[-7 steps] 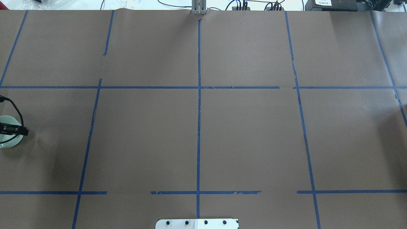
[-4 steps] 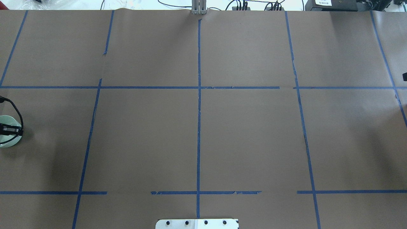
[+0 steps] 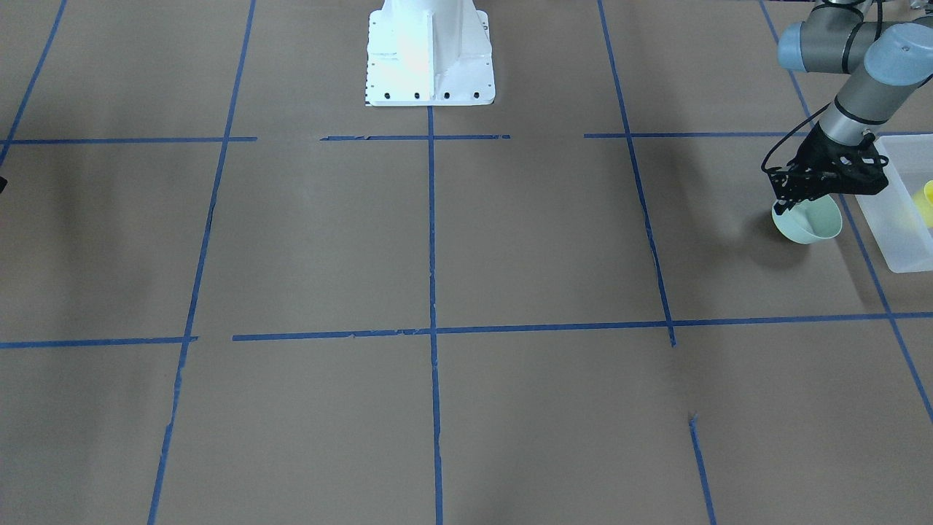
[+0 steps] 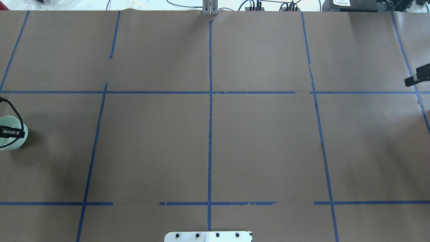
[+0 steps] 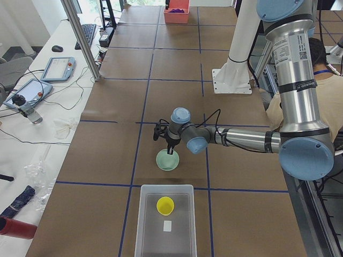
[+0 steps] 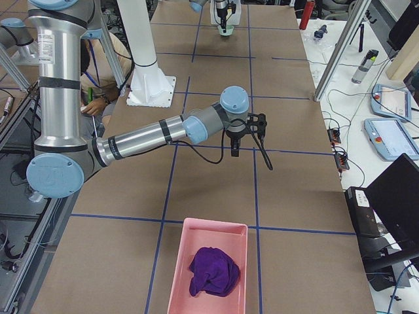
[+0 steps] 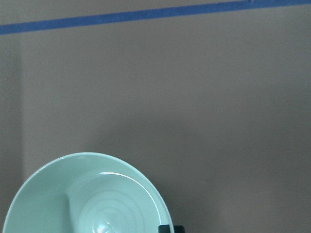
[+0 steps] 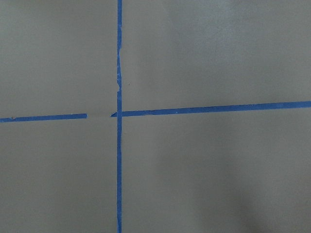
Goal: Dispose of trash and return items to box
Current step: 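Grip the pale green bowl's rim with the left gripper and lift, then carry the pale green bowl into the clear box beside the yellow cup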
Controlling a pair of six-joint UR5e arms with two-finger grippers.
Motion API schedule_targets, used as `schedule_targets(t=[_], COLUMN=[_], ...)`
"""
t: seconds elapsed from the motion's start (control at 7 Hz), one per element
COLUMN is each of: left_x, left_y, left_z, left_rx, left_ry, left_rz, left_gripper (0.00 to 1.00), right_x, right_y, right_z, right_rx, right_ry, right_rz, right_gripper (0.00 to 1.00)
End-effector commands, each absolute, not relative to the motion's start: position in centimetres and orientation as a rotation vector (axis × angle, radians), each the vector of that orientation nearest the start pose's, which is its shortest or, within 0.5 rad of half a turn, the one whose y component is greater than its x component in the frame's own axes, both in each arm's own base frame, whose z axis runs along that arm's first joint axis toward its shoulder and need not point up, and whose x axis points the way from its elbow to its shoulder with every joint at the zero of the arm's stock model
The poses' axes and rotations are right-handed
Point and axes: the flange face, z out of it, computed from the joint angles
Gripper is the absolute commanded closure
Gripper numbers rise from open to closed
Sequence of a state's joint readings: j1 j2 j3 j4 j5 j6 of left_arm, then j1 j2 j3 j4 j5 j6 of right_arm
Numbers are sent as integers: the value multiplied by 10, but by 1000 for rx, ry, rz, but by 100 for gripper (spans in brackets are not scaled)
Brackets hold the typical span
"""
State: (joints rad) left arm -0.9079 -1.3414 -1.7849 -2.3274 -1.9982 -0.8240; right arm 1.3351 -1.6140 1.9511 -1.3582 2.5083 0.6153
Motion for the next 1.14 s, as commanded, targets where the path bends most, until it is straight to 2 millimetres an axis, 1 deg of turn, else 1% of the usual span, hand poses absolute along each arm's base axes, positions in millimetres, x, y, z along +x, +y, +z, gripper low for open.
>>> schedule_targets(t=[0.0, 0.14, 0.29, 0.43, 0.57, 0.71, 0.86, 1.0], left_x=[151, 93, 42, -7, -54, -89, -93, -94], left_y=[-414, -419, -418, -411, -400, -383, -368, -368], left_z=[549, 559, 578, 613, 673, 715, 752, 772], left_rx=[403, 488, 559, 586, 548, 509, 451, 423], left_ry=[773, 694, 589, 479, 391, 356, 405, 422], left_rz=[-18, 13, 112, 226, 302, 331, 354, 346], left_gripper=[100, 100, 100, 100, 100, 100, 100, 100], right_x=[-60, -64, -67, -69, -71, -74, -74, -74], right_y=[-467, -466, -465, -465, -465, -465, -465, -465], right_z=[455, 454, 453, 453, 454, 456, 457, 457], right_rx=[82, 78, 77, 74, 72, 66, 65, 66], right_ry=[-1042, -1044, -1045, -1045, -1043, -1041, -1039, -1038], right_rz=[82, 73, 66, 63, 61, 58, 57, 57], right_gripper=[0, 0, 0, 0, 0, 0, 0, 0])
